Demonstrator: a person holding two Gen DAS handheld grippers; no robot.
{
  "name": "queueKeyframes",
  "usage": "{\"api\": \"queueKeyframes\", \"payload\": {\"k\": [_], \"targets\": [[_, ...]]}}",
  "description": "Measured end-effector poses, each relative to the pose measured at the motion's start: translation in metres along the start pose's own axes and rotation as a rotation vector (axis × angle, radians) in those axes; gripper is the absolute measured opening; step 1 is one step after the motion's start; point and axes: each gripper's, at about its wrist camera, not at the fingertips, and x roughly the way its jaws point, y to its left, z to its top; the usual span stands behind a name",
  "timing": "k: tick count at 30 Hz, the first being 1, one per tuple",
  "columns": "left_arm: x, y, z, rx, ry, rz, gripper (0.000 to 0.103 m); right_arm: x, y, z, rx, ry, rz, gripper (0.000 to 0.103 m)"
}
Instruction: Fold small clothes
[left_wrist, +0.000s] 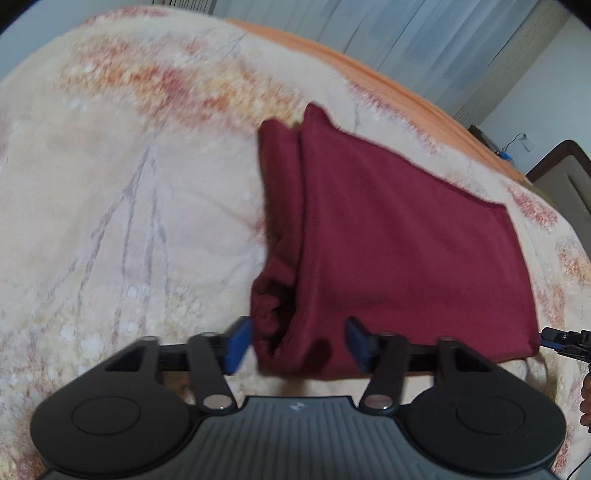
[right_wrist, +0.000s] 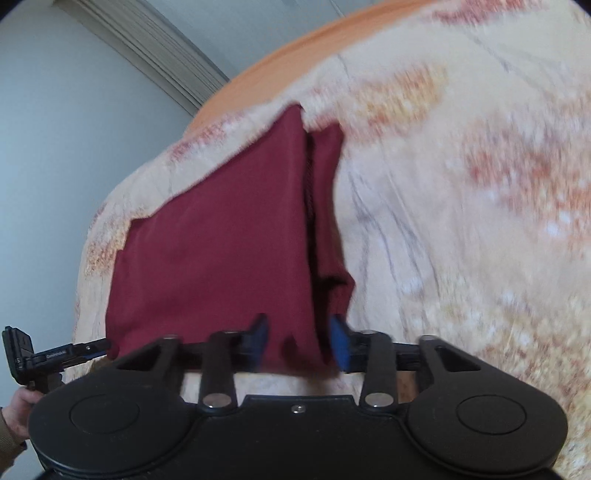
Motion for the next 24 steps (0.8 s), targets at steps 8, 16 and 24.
{"api": "queueKeyframes", "payload": {"k": [8, 16, 24], "targets": [[0.002, -0.040, 0.027, 0.043, -0.069, -0.063, 0.095, 0.001, 0.056, 0.014, -0.138, -0.057, 0.053, 0.079], [0.040, -0.054, 0.042, 0.031, -0.036, -0.072, 0.095, 0.036, 0.112, 0.010, -0.240, -0.010, 0.123, 0.082], [0.054, -0.055, 0.053, 0.057, -0.024, -0.068, 0.095, 0.051, 0.136, -0.005, -0.247, 0.021, 0.152, 0.083]]}}
